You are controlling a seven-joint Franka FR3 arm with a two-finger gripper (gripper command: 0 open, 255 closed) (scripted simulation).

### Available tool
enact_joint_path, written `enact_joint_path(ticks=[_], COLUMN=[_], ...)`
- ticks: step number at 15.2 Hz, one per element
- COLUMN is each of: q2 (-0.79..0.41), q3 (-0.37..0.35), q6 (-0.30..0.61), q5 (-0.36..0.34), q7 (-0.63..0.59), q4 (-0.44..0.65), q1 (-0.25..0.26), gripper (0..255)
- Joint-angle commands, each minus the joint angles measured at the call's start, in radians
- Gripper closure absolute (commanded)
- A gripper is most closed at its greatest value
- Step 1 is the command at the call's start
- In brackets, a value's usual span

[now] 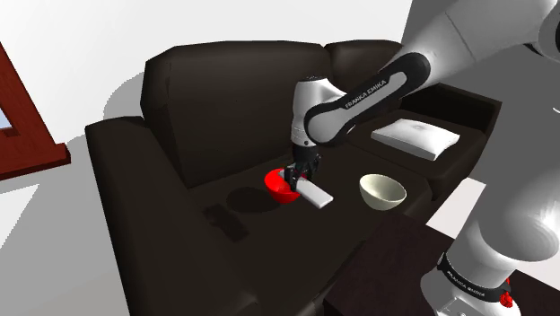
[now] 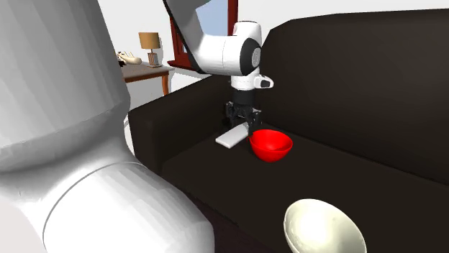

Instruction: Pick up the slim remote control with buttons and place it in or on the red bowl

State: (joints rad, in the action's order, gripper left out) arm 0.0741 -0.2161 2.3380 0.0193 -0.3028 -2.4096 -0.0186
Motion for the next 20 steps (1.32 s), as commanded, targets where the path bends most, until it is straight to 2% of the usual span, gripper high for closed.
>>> enact_joint_path(ticks=[1,10,20], q2=[-0.049,-0.324,-0.403], q3=[0.017,0.072,0.080], q6=[-0.021,-0.117,-0.019], q5=[-0.016,-0.067,-0.083], q7=[0.023,0.105,0.098], q4=[0.069,0.437,0.417], q1=[-0.018,-0.071,-0.068], gripper=[255,255,255])
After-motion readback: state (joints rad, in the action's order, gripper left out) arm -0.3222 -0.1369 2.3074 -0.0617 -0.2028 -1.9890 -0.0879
